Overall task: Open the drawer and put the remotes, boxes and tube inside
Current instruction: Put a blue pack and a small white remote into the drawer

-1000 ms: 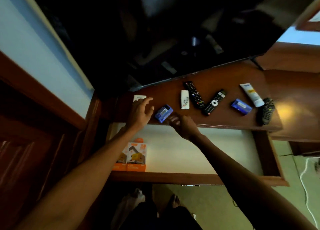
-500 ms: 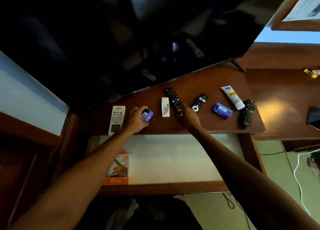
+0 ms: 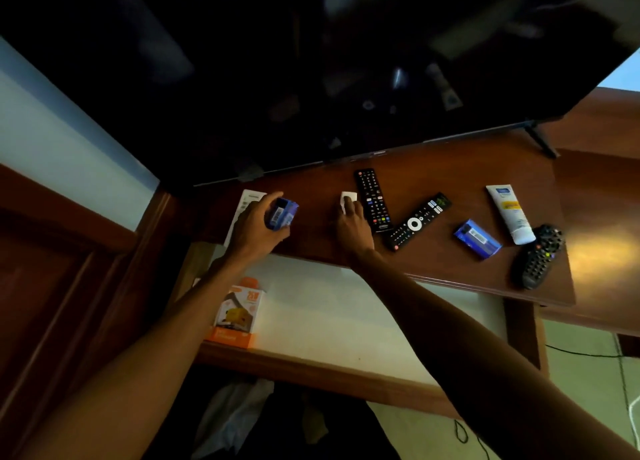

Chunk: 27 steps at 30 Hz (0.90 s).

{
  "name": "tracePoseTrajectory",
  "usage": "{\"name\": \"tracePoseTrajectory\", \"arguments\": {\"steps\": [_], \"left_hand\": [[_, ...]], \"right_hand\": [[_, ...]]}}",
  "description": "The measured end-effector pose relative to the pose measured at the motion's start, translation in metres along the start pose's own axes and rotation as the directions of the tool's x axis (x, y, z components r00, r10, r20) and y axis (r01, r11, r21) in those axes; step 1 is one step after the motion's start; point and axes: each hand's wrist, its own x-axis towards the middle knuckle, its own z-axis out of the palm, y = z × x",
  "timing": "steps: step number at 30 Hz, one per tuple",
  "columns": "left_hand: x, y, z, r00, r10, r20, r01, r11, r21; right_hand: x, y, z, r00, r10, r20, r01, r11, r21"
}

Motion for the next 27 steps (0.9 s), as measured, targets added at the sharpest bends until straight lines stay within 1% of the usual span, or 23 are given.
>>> {"name": "tracePoseTrajectory", "arguments": {"steps": [3,5,6,7,9,12,16,20,24,27], "left_hand": [[-0.009,-0.007,-0.008,1.000,0.004,0.010,-0.004,1.000,-0.018],[-0.015,-0.010,-0.013,0.999,0.008,0.039,-0.007,0.999,-0.043],[-0.018,-0.011,-0.015,0.999,0.012,0.050,-0.010,0.998,-0.054],[-0.021,-0.013,-0.018,0.998,0.011,0.059,-0.007,0.998,-0.060],[-0.031,-0.017,-0.024,0.997,0.019,0.080,-0.014,0.998,-0.063],[-0.052,-0.024,-0.031,0.987,0.077,0.144,-0.073,0.997,-0.037],[-0.090,-0.038,-0.020,0.959,0.114,0.258,-0.109,0.993,-0.036],[-0.121,-0.058,-0.003,0.939,0.129,0.320,-0.139,0.990,0.009],[-0.131,-0.077,0.014,0.924,0.079,0.375,-0.114,0.991,0.072],[-0.131,-0.087,0.032,0.916,0.063,0.396,-0.129,0.981,0.144]], "right_hand": [[-0.014,-0.004,0.008,0.998,-0.029,-0.063,0.034,0.996,0.077],[-0.021,-0.009,0.008,0.990,0.054,-0.130,-0.030,0.983,0.183],[-0.022,-0.012,0.008,0.984,0.108,-0.139,-0.073,0.969,0.235],[-0.023,-0.013,0.007,0.980,0.148,-0.132,-0.108,0.956,0.271],[-0.030,-0.018,0.006,0.979,0.176,-0.106,-0.134,0.938,0.319],[-0.054,-0.028,0.005,0.972,0.216,-0.087,-0.166,0.904,0.394],[-0.094,-0.047,0.017,0.967,0.224,-0.119,-0.139,0.862,0.488],[-0.131,-0.049,0.041,0.977,0.195,-0.083,-0.129,0.857,0.499],[-0.158,-0.038,0.073,0.977,0.210,0.028,-0.197,0.855,0.480],[-0.164,-0.032,0.099,0.964,0.253,0.082,-0.261,0.843,0.470]]}}
